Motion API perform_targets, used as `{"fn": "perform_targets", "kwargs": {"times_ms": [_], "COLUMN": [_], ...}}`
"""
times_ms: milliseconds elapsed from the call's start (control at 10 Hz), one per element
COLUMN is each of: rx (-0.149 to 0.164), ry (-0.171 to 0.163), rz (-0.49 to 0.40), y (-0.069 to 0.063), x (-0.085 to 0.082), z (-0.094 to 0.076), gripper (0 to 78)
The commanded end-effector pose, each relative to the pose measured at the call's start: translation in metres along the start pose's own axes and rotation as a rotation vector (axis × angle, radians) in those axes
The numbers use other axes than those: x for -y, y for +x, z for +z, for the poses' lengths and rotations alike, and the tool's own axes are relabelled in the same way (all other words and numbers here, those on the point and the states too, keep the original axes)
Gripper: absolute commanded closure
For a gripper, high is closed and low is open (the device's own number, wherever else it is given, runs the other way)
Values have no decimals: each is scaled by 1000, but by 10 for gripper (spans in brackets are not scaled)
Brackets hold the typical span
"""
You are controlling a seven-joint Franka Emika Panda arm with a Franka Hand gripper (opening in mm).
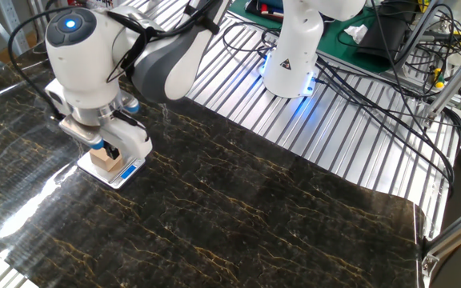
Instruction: Remove the object from the scale
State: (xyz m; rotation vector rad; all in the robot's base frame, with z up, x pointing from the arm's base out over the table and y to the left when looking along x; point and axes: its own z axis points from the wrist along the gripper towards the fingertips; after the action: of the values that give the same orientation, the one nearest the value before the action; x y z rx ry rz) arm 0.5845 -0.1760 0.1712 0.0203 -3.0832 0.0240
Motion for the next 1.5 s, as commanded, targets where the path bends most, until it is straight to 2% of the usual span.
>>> {"fn": "perform_targets", "kwargs": {"times_ms": [100,300,400,500,700,800,900,1000,1300,1500], "rx": [-3,5,2,1,-3,-3,-3,-23,-28,-34], "ry": [4,4,17,20,24,31,35,77,73,57], "rz": [51,16,-28,-38,-104,-108,-110,-111,-118,-114], "y": [0,7,5,5,1,1,1,4,8,8], "x": [1,15,29,31,69,78,79,82,82,80], "z": [0,9,10,10,17,20,21,23,28,31], "gripper": [776,776,776,776,776,776,776,776,776,776]}}
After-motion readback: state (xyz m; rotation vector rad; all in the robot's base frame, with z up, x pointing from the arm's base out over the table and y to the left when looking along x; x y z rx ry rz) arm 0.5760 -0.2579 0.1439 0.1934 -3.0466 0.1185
